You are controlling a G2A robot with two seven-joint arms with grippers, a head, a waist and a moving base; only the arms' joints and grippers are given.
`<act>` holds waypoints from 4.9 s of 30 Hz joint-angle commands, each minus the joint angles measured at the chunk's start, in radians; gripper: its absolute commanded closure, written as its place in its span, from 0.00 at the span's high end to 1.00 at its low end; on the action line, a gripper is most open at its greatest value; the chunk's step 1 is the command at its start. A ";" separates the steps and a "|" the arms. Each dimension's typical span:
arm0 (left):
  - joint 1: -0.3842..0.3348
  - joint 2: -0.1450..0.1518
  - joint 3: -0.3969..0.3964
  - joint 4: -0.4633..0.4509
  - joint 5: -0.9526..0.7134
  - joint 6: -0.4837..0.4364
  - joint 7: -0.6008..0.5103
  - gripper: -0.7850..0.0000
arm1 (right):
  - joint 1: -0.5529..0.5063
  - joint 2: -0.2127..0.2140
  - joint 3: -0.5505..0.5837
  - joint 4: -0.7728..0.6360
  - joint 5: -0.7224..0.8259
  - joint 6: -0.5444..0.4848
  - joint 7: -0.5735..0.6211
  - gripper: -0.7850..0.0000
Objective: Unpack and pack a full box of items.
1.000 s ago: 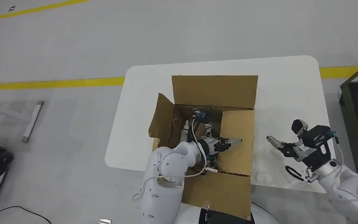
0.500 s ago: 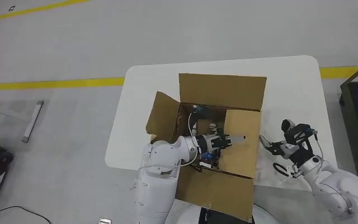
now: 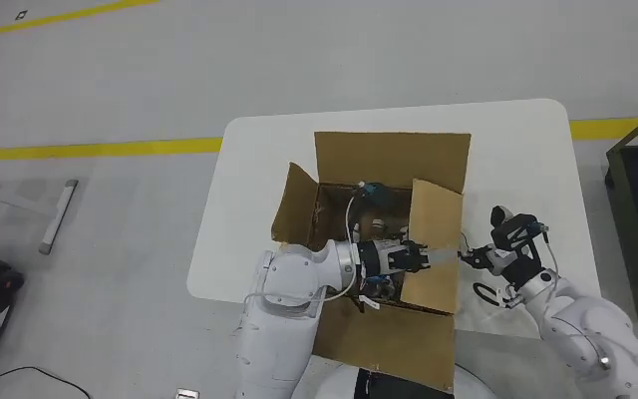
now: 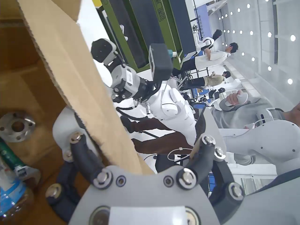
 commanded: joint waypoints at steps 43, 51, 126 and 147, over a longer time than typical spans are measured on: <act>-0.213 0.000 0.375 0.138 0.082 0.028 0.129 1.00 | -0.170 0.019 0.415 -0.104 1.066 -0.208 0.483 0.35; -0.195 0.017 0.342 0.119 0.101 0.033 0.132 1.00 | -0.144 0.017 0.377 -0.078 1.052 -0.189 0.454 0.00; -0.083 0.185 0.065 -0.296 0.663 0.275 0.071 1.00 | -0.027 -0.008 0.347 0.064 1.046 -0.192 0.201 1.00; -0.308 0.127 0.377 -0.029 0.817 0.426 -0.105 1.00 | -0.243 -0.036 0.477 -0.206 0.462 -0.193 -0.158 0.00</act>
